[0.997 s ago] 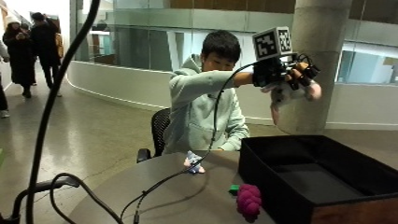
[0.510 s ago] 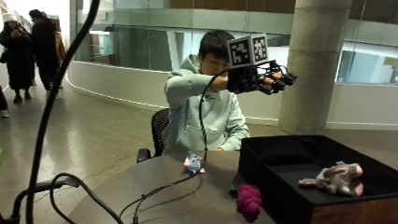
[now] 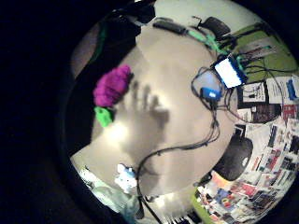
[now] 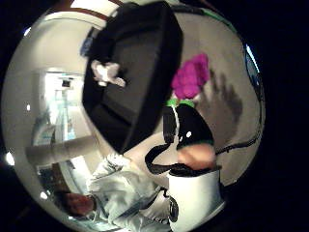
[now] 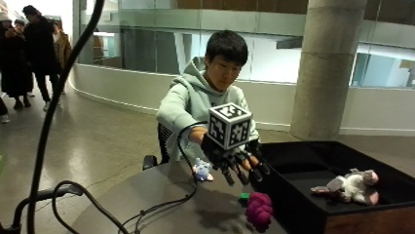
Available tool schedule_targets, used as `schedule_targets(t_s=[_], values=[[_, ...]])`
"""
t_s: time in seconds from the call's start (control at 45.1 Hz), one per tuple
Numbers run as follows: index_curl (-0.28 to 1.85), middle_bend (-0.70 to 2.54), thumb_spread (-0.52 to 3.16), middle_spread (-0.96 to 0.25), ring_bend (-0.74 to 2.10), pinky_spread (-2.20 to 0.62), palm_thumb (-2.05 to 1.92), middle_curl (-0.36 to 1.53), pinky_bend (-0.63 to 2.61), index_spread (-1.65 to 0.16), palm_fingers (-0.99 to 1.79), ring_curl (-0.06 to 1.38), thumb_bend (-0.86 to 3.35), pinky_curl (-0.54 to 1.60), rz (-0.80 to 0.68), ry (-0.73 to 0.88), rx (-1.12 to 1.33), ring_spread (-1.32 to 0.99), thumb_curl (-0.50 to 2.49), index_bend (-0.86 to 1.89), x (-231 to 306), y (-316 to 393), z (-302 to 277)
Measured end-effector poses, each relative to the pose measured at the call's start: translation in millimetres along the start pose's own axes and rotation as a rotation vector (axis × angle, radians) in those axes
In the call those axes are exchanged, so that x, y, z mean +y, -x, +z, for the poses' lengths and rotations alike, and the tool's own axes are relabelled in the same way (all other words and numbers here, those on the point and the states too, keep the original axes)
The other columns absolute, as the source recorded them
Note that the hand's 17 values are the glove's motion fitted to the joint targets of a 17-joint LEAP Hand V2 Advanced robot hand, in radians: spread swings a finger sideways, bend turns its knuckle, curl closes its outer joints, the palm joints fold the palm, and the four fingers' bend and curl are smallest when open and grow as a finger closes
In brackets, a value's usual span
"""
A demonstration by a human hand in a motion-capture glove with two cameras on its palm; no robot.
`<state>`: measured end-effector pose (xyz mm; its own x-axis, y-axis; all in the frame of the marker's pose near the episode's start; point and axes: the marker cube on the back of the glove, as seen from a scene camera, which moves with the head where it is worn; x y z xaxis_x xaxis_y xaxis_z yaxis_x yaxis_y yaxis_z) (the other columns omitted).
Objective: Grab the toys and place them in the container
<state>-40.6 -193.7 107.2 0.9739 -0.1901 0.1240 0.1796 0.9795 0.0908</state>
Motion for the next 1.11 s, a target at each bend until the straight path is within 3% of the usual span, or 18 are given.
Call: schedule_targets(t_s=[0.177,0.355,0.532,0.621,0.687,0.709,0.754,0.864,1.02,1.108], values=[[0.27,0.13,1.48,-0.02,0.22,0.01,0.22,0.3,0.74,-0.29,-0.15,0.28,0.09,0.32,-0.003,0.116,0.055,-0.04,0.38,0.15,-18,5,55],[0.28,0.11,1.5,-0.03,0.19,0.01,0.31,0.27,0.72,-0.3,-0.14,0.29,0.13,0.33,-0.016,0.127,0.066,-0.04,0.38,0.18,-29,7,78],[0.43,0.11,1.51,-0.03,0.15,0.0,0.39,0.23,0.63,-0.25,-0.01,0.26,0.16,0.31,-0.011,0.117,0.085,-0.04,0.4,0.59,-25,6,80],[0.44,0.34,1.52,-0.04,0.28,0.0,0.48,0.3,0.51,-0.22,0.18,0.28,0.2,0.27,0.003,0.132,0.082,-0.07,0.43,0.52,-20,3,86],[0.37,0.52,1.53,-0.07,0.67,-0.01,0.53,0.35,0.42,-0.2,0.46,0.36,0.23,0.23,0.01,0.149,0.082,-0.15,0.45,0.24,-15,-1,92],[0.31,0.54,1.53,-0.08,0.8,-0.02,0.54,0.36,0.49,-0.2,0.44,0.39,0.24,0.25,0.012,0.152,0.086,-0.16,0.46,0.01,-13,-3,95],[0.27,0.6,1.52,-0.09,0.91,-0.03,0.57,0.39,0.57,-0.21,0.42,0.44,0.25,0.28,0.017,0.145,0.097,-0.18,0.48,-0.06,-9,-5,101],[0.26,0.67,1.46,-0.11,0.95,-0.13,0.66,0.43,0.72,-0.22,0.64,0.48,0.27,0.32,0.024,0.054,0.053,-0.25,0.54,0.14,-1,-6,110],[0.32,0.85,1.26,-0.14,1.04,-0.29,0.68,0.52,0.83,-0.18,1.21,0.51,0.21,0.38,0.023,-0.021,0.057,-0.31,0.62,0.32,13,-6,105],[0.41,0.91,1.15,-0.15,1.1,-0.33,0.65,0.56,0.88,-0.17,1.3,0.56,0.16,0.43,0.037,-0.032,0.072,-0.3,0.66,0.5,23,0,91]])
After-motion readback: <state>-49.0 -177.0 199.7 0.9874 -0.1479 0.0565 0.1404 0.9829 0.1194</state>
